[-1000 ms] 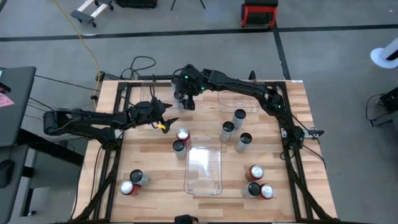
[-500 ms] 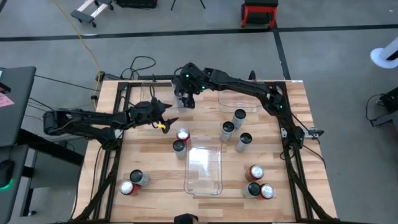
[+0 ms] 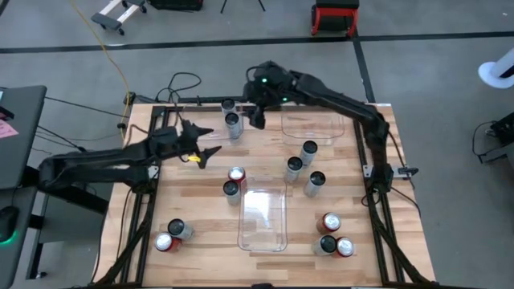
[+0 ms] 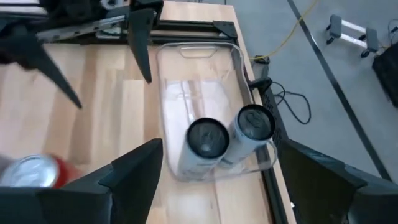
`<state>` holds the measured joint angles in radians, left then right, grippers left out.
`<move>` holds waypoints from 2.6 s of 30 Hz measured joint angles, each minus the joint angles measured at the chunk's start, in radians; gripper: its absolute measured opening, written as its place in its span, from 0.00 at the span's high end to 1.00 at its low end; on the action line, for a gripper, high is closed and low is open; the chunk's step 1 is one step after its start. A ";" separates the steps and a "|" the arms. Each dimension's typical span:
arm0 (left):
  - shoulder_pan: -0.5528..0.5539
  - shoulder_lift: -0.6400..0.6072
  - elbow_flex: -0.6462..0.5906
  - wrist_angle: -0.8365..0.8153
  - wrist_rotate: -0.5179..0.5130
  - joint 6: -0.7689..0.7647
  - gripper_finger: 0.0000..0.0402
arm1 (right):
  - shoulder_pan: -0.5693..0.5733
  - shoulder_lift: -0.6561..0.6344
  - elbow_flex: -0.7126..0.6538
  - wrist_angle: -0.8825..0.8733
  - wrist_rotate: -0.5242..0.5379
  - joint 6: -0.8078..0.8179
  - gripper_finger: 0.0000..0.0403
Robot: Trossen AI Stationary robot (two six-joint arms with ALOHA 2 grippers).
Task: Sort soda cans
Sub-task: Put the white-blue soda can into the top left transparent bin
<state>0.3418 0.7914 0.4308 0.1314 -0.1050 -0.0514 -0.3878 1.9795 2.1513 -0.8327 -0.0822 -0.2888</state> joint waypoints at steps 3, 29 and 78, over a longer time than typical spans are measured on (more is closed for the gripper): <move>-0.035 -0.055 0.044 -0.126 0.027 -0.015 0.09 | 0.003 -0.045 0.000 -0.041 -0.003 0.008 0.18; -0.749 -0.049 0.412 -0.847 -0.215 -0.302 0.21 | 0.054 -0.516 -0.771 0.466 -0.239 0.153 0.20; -1.175 0.470 0.782 -1.299 -0.078 -1.138 0.21 | 0.353 -0.536 -1.013 0.814 0.006 0.286 0.20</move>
<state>-0.8330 1.2610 1.2125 -1.1678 -0.1826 -1.1896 -0.0349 1.4437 1.1381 -0.0188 -0.0765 -0.0027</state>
